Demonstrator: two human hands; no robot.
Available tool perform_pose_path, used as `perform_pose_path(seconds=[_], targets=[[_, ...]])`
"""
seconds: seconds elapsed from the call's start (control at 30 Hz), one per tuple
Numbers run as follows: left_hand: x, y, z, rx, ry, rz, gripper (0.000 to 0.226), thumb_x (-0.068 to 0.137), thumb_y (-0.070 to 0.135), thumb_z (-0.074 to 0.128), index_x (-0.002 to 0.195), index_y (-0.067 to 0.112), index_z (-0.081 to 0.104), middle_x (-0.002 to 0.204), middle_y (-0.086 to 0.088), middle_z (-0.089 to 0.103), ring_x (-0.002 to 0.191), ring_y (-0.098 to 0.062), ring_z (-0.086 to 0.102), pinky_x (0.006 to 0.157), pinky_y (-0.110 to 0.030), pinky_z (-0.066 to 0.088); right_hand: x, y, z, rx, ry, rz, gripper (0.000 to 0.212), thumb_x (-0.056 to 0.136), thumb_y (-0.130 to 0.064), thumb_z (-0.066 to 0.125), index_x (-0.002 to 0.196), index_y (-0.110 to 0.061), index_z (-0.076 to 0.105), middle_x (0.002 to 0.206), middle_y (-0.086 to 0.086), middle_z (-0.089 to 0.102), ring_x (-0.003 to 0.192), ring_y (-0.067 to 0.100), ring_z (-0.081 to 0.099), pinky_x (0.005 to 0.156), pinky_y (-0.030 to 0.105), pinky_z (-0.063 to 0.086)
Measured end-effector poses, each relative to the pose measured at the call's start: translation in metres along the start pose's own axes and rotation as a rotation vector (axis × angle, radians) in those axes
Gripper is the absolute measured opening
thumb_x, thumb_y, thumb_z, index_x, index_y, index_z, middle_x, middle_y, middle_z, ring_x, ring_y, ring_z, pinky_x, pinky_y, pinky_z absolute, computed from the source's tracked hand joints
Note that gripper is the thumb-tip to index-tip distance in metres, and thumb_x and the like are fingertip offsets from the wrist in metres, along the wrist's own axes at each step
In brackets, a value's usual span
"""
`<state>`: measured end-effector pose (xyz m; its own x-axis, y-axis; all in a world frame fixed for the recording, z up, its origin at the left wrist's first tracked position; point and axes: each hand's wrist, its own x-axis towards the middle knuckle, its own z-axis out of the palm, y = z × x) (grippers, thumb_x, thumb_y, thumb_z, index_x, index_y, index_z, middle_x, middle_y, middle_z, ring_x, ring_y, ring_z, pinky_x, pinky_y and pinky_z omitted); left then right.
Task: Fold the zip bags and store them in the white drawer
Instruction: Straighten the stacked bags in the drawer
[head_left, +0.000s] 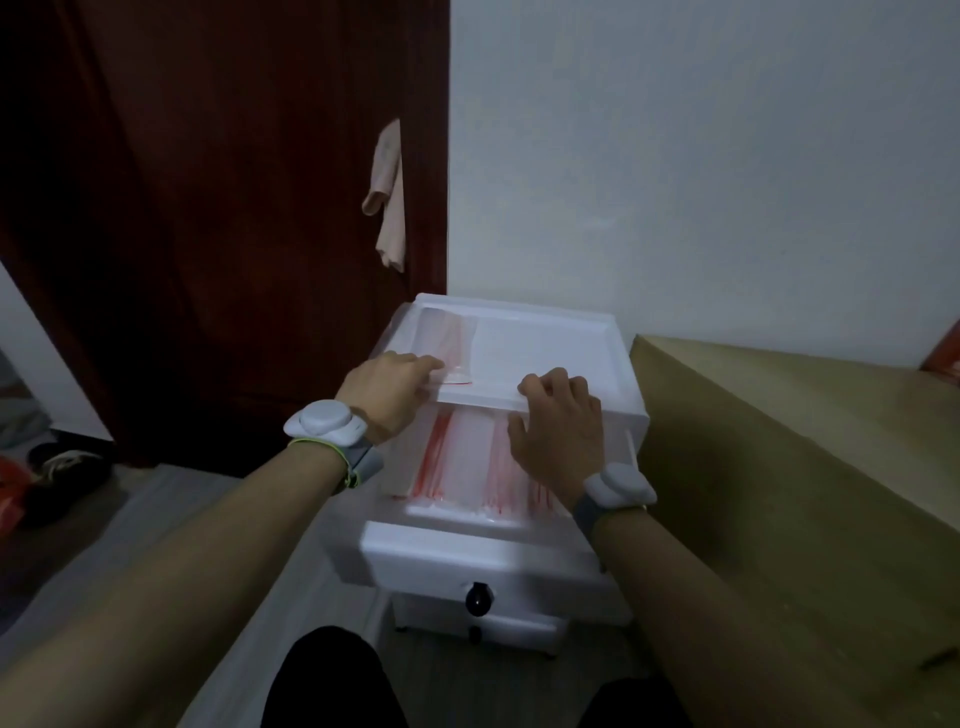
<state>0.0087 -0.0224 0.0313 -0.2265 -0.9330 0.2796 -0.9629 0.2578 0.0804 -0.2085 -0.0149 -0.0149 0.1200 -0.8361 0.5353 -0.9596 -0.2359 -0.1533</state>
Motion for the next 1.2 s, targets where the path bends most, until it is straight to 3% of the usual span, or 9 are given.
perform_pose_path(seconds=[0.1, 0.23, 0.5, 0.6, 0.7, 0.8, 0.87, 1.07, 1.2], targets=[[0.002, 0.0, -0.002, -0.053, 0.001, -0.029, 0.035, 0.097, 0.025, 0.053, 0.132, 0.025, 0.058, 0.118, -0.001, 0.064, 0.108, -0.027, 0.059, 0.085, -0.041, 0.05, 0.0, 0.0, 0.001, -0.004, 0.011, -0.003, 0.027, 0.085, -0.032, 0.06, 0.108, -0.019, 0.059, 0.104, 0.001, 0.056, 0.097, 0.021, 0.051, 0.085, 0.036, 0.047], [0.006, 0.0, -0.008, -0.012, -0.049, -0.047, 0.024, 0.097, 0.025, 0.055, 0.115, 0.023, 0.07, 0.117, -0.004, 0.062, 0.107, -0.029, 0.059, 0.082, -0.039, 0.049, 0.0, 0.001, 0.0, -0.006, 0.004, -0.008, 0.026, 0.083, -0.03, 0.059, 0.106, -0.019, 0.059, 0.102, 0.001, 0.055, 0.095, 0.022, 0.05, 0.082, 0.035, 0.046], [-0.001, 0.01, -0.027, 0.02, -0.045, -0.139, 0.019, 0.097, 0.033, 0.052, 0.109, 0.026, 0.065, 0.11, -0.006, 0.065, 0.097, -0.032, 0.061, 0.072, -0.036, 0.045, -0.001, 0.002, -0.011, 0.047, -0.081, -0.015, 0.035, 0.083, -0.031, 0.059, 0.114, -0.017, 0.06, 0.108, 0.001, 0.057, 0.097, 0.021, 0.05, 0.085, 0.035, 0.048], [0.002, 0.02, -0.046, -0.212, -0.048, -0.149, 0.011, 0.088, 0.032, 0.066, 0.091, 0.026, 0.074, 0.089, 0.003, 0.07, 0.086, -0.02, 0.066, 0.076, -0.03, 0.051, 0.001, 0.0, -0.02, 0.121, -0.162, 0.01, 0.043, 0.084, -0.037, 0.06, 0.122, -0.016, 0.06, 0.116, 0.003, 0.057, 0.104, 0.023, 0.051, 0.09, 0.039, 0.048], [0.005, 0.034, -0.062, -0.612, -0.06, -0.188, 0.004, 0.079, 0.019, 0.08, 0.076, 0.018, 0.077, 0.066, 0.004, 0.072, 0.057, -0.007, 0.066, 0.064, -0.022, 0.056, 0.005, -0.004, -0.037, 0.477, -0.238, 0.147, 0.031, 0.086, -0.039, 0.064, 0.109, -0.018, 0.067, 0.11, 0.0, 0.065, 0.103, 0.019, 0.058, 0.091, 0.038, 0.05], [0.006, 0.052, -0.074, -0.92, -0.125, -0.234, 0.011, 0.072, 0.014, 0.086, 0.081, 0.012, 0.079, 0.068, 0.001, 0.072, 0.054, -0.006, 0.061, 0.052, -0.02, 0.052, 0.006, -0.008, -0.066, 0.919, -0.239, 0.345, 0.018, 0.088, -0.033, 0.067, 0.095, -0.016, 0.069, 0.088, 0.0, 0.072, 0.084, 0.019, 0.068, 0.077, 0.038, 0.054], [0.005, 0.062, -0.08, -1.05, -0.158, -0.24, 0.016, 0.073, 0.012, 0.085, 0.088, 0.007, 0.079, 0.071, -0.004, 0.071, 0.051, -0.007, 0.058, 0.049, -0.018, 0.047, 0.005, -0.012, -0.084, 1.107, -0.26, 0.406, 0.018, 0.091, -0.028, 0.066, 0.098, -0.012, 0.068, 0.09, 0.004, 0.072, 0.077, 0.019, 0.07, 0.066, 0.034, 0.054], [0.002, 0.081, -0.104, -1.432, -0.238, -0.229, 0.024, 0.079, 0.008, 0.079, 0.1, -0.001, 0.073, 0.083, -0.01, 0.074, 0.06, -0.013, 0.068, 0.055, -0.018, 0.054, 0.007, -0.014, -0.129, 1.307, -0.252, 0.417, 0.016, 0.094, -0.024, 0.064, 0.102, -0.011, 0.069, 0.09, 0.002, 0.073, 0.08, 0.018, 0.072, 0.071, 0.031, 0.056], [-0.002, 0.089, -0.111, -1.465, -0.216, -0.239, 0.022, 0.08, 0.01, 0.079, 0.097, -0.001, 0.072, 0.075, -0.007, 0.072, 0.058, -0.014, 0.068, 0.056, -0.018, 0.054, 0.007, -0.017, -0.142, 1.354, -0.271, 0.446, 0.019, 0.093, -0.018, 0.065, 0.107, -0.007, 0.071, 0.097, 0.006, 0.076, 0.081, 0.02, 0.074, 0.074, 0.03, 0.06]])
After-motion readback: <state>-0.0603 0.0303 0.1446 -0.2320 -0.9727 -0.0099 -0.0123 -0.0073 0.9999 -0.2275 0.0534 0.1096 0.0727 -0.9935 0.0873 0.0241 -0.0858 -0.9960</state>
